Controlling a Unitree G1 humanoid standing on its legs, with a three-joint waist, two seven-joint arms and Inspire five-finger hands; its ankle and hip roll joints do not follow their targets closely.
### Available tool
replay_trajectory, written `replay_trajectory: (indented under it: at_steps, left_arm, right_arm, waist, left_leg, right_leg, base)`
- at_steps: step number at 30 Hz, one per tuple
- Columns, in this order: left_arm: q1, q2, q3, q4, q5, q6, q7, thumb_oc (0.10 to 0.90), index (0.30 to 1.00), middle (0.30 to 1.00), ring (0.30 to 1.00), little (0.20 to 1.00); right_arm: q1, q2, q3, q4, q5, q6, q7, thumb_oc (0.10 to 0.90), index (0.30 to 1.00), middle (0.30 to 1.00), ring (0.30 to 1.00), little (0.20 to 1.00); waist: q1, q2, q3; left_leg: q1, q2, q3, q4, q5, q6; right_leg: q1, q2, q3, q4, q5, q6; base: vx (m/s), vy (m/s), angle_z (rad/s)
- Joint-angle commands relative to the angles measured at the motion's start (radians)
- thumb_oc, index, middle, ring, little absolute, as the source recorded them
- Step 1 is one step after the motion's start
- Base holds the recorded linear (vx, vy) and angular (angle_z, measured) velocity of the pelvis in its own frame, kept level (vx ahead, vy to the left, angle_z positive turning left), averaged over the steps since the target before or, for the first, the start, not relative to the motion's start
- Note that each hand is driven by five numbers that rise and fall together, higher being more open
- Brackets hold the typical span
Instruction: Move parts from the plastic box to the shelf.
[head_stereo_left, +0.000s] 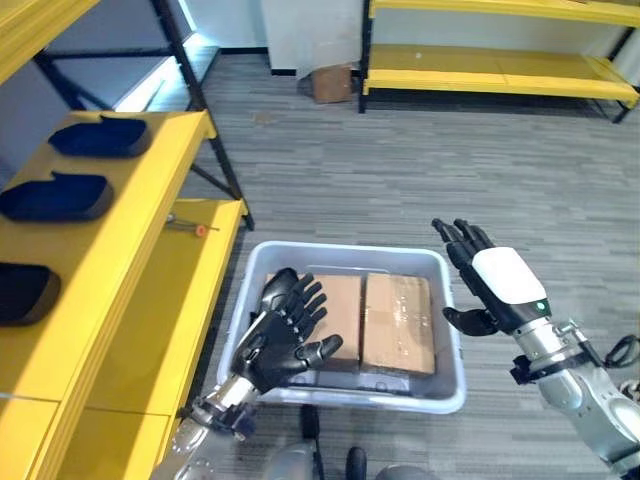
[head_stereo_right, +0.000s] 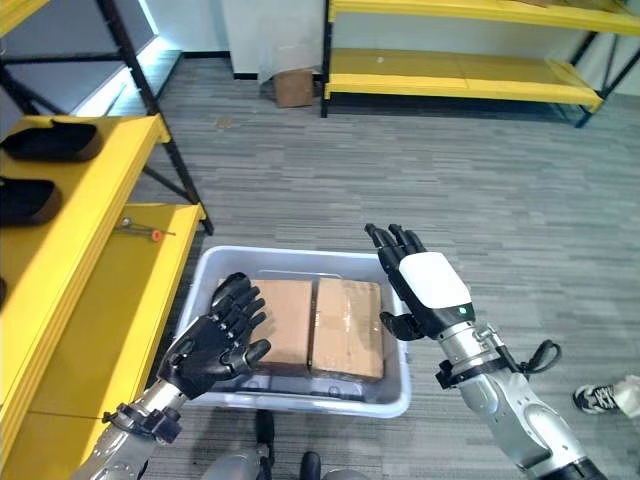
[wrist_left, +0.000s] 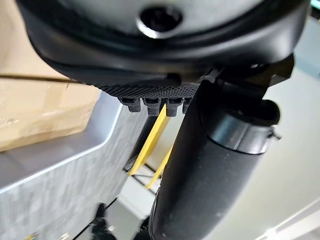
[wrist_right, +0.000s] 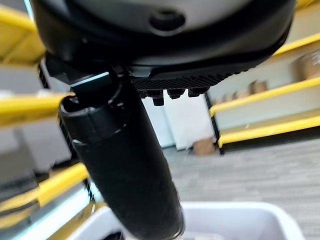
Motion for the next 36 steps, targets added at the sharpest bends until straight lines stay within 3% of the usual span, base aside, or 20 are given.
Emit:
replay_trajectory:
  at_steps: [1,8,14,16,21,28,30,32,36]
  left_arm:
    - [-0.063,0.065,0.036,-0.092,-0.013,-0.051,-0.043,0.9,1.0,1.0,1.0,1.0]
    - [-0.107,0.088,0.016,-0.087,-0.023,-0.048,-0.069,0.9,1.0,1.0,1.0,1.0]
    - [-0.144,0.093,0.015,-0.069,-0.016,-0.078,-0.094,0.9,1.0,1.0,1.0,1.0]
    - [-0.167,0.102,0.011,-0.056,-0.018,-0.091,-0.103,0.9,1.0,1.0,1.0,1.0]
    - [-0.179,0.11,0.015,-0.055,0.011,-0.099,-0.101,0.9,1.0,1.0,1.0,1.0]
    - [-0.207,0.114,0.034,-0.043,0.017,-0.091,-0.11,0.9,1.0,1.0,1.0,1.0]
    - [-0.214,0.118,0.03,-0.04,0.032,-0.087,-0.121,0.9,1.0,1.0,1.0,1.0]
    - [-0.213,0.12,0.028,-0.041,0.037,-0.086,-0.121,0.9,1.0,1.0,1.0,1.0]
    - [-0.217,0.12,0.027,-0.034,0.046,-0.089,-0.113,0.9,1.0,1.0,1.0,1.0]
  right_arm:
    - [-0.188,-0.009,0.018,0.059,-0.049,-0.008,-0.065,0.9,1.0,1.0,1.0,1.0]
    - [-0.348,0.001,0.122,0.156,-0.079,-0.025,-0.059,0.9,1.0,1.0,1.0,1.0]
    - [-0.436,0.046,0.247,0.261,-0.17,-0.081,-0.066,0.9,1.0,1.0,1.0,1.0]
    - [-0.512,0.081,0.303,0.349,-0.213,-0.043,-0.135,0.9,1.0,1.0,1.0,1.0]
    - [-0.567,0.116,0.333,0.439,-0.195,-0.015,-0.146,0.9,1.0,1.0,1.0,1.0]
    - [-0.641,0.135,0.4,0.535,-0.269,0.008,-0.179,0.9,1.0,1.0,1.0,1.0]
    - [-0.675,0.138,0.426,0.594,-0.351,0.072,-0.278,0.9,1.0,1.0,1.0,1.0]
    - [-0.693,0.141,0.43,0.621,-0.375,0.096,-0.307,0.9,1.0,1.0,1.0,1.0]
    - [-0.738,0.151,0.442,0.683,-0.385,0.147,-0.279,0.9,1.0,1.0,1.0,1.0]
  waist:
    - [0.07,-0.041,-0.017]
    - [0.115,-0.03,0.045]
    - [0.159,-0.013,0.108]
    - [0.189,-0.002,0.144]
    - [0.215,0.005,0.176]
    - [0.253,0.017,0.219]
    - [0.269,0.024,0.237]
    - [0.276,0.03,0.243]
    - [0.289,0.043,0.252]
  left_leg:
    - [0.026,0.048,0.004,-0.003,-0.117,-0.054]
    - [-0.048,0.034,-0.029,0.038,-0.113,-0.056]
    - [-0.109,0.021,-0.069,0.052,-0.094,-0.059]
    - [-0.139,0.013,-0.092,0.056,-0.085,-0.059]
    - [-0.161,0.004,-0.113,0.062,-0.085,-0.059]
    - [-0.199,-0.004,-0.136,0.087,-0.089,-0.055]
    - [-0.218,-0.008,-0.147,0.092,-0.083,-0.052]
    - [-0.227,-0.011,-0.153,0.093,-0.08,-0.05]
    - [-0.249,-0.014,-0.163,0.088,-0.07,-0.048]
  right_leg:
    - [-0.037,-0.127,0.069,0.04,-0.028,0.104]
    - [-0.078,-0.126,0.039,0.118,-0.075,0.089]
    - [-0.119,-0.116,0.014,0.183,-0.118,0.072]
    - [-0.147,-0.109,0.001,0.222,-0.142,0.061]
    - [-0.175,-0.105,-0.011,0.259,-0.163,0.053]
    - [-0.228,-0.107,-0.037,0.333,-0.188,0.041]
    - [-0.257,-0.106,-0.048,0.376,-0.2,0.037]
    - [-0.271,-0.105,-0.052,0.397,-0.207,0.036]
    - [-0.314,-0.106,-0.063,0.443,-0.22,0.034]
  base:
    - [-0.02,-0.052,0.49]
    - [-0.06,-0.023,0.39]
    - [-0.06,-0.053,0.25]
    - [-0.09,-0.095,0.29]
    - [-0.03,-0.057,0.16]
    - [-0.03,-0.045,0.15]
    - [-0.02,-0.07,0.22]
    - [-0.01,-0.029,0.16]
    - [-0.02,-0.014,0.11]
